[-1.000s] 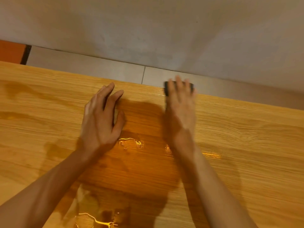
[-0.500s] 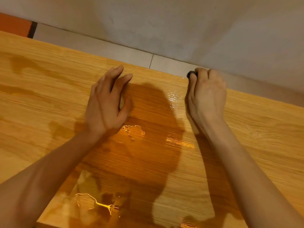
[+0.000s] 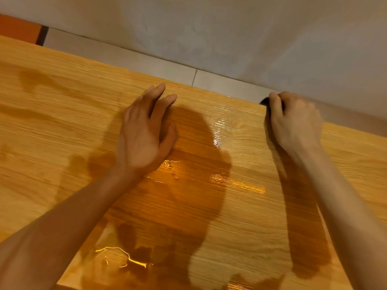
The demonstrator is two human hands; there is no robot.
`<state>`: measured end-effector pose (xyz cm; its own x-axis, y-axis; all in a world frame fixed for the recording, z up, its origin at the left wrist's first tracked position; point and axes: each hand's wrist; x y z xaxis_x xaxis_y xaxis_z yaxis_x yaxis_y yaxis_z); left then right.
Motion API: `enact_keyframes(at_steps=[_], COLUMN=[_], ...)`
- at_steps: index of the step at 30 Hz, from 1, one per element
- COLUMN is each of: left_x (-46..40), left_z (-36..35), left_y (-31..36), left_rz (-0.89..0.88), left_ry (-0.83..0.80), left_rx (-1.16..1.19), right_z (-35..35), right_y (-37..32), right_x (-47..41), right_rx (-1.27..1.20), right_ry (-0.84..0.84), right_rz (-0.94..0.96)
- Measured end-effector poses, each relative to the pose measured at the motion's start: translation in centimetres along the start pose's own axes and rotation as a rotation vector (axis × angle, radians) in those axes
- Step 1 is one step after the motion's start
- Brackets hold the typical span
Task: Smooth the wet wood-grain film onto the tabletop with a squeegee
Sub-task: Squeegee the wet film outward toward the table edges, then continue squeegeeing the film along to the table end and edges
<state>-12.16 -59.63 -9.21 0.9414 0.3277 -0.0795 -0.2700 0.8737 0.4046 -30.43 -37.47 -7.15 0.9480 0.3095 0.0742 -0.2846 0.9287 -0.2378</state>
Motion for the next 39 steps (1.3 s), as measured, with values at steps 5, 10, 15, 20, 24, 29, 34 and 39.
enact_keyframes(at_steps=[5, 10, 15, 20, 24, 29, 34, 39], left_x=[0.1, 0.0, 0.9, 3.8, 4.6, 4.5, 4.6, 4.4], left_z=[0.1, 0.2, 1.2, 3.4, 3.6, 3.5, 3.2, 3.3], left_y=[-0.1, -0.3, -2.5, -7.2, -7.7, -7.4, -7.6, -7.7], left_rz=[-0.003, 0.001, 0.021, 0.037, 0.006, 0.015, 0.023, 0.023], left_ry=[-0.019, -0.023, 0.04, 0.061, 0.061, 0.069, 0.076, 0.057], left_rx=[0.032, 0.119, 0.432, 0.29, 0.107, 0.114, 0.105, 0.055], right_z=[-3.4, -3.3, -0.6, -2.4, -5.2, -4.6, -0.4, -2.3], right_y=[-9.8, -11.1, -2.9, -9.6, -18.7, -18.1, -6.6, -11.1], right_x=[-0.5, -0.1, 1.3, 0.3, -0.7, -1.1, 0.1, -0.2], right_rx=[-0.057, -0.177, -0.175, -0.055, -0.075, -0.207, -0.103, -0.186], right_ry=[-0.033, -0.082, -0.007, 0.004, -0.075, -0.193, -0.137, -0.075], right_rz=[0.091, 0.318, 0.132, 0.063, 0.152, 0.211, -0.032, -0.055])
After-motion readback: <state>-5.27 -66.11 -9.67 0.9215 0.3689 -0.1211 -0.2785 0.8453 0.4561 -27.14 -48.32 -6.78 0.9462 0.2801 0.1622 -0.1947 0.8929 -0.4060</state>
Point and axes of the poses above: each hand's wrist, its own x-axis away from the middle knuckle, its own z-axis out of the back of the hand, y = z × x, and after that the axes turned 1 degree about y, right-handed
